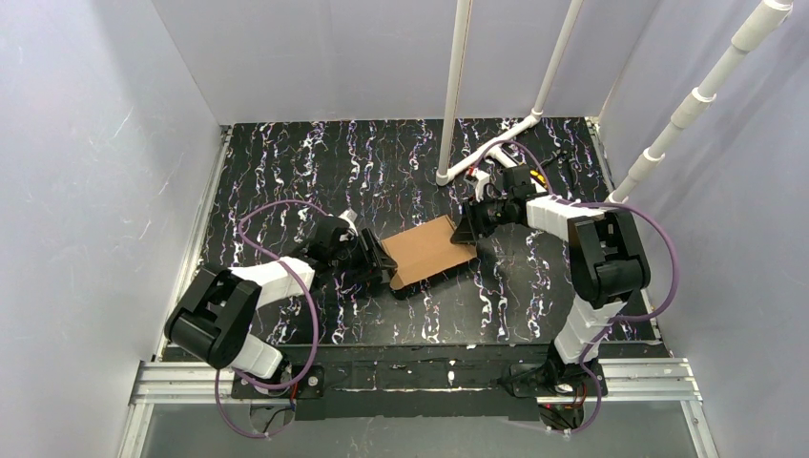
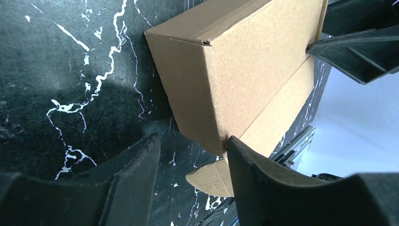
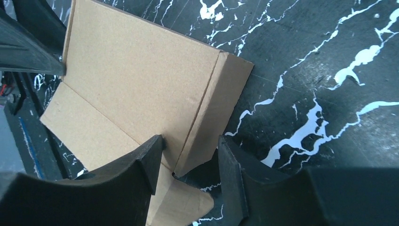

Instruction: Fold the paper box

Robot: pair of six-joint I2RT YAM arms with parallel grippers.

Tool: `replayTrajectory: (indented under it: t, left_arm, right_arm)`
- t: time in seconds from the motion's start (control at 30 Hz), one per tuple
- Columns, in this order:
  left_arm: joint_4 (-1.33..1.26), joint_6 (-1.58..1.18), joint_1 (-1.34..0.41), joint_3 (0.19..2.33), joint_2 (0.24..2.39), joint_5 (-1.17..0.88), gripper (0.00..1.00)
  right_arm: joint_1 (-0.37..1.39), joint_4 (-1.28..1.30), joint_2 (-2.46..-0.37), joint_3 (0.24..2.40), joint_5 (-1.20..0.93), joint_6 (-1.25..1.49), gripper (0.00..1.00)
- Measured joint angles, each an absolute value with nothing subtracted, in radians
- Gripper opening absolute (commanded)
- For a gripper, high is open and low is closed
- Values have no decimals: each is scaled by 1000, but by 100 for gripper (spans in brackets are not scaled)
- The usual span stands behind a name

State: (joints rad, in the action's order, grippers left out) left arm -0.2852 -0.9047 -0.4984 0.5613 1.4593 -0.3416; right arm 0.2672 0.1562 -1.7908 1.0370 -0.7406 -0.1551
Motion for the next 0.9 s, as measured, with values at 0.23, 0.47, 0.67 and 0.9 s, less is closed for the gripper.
replayTrajectory:
  t: [0.23,0.47,0.67,0.9]
  left_arm:
    - [-376,-952,-472,504,1465,-368,70]
    - [-484,-1018,-436,455,1465,-400,74]
    - [-550,-1067,-432,436,1474,-414,75]
    - [-648,-1127,-431,425,1532,-437,75]
  right_arm:
    - [262,124,-1815,1034,-789,-101,40]
    - [234,111,-1829,1032,-825,-64,34]
    - [224,102,-1835,1030,-842,-47,29]
    - [209,85,-1844,1023,-865,-18,26]
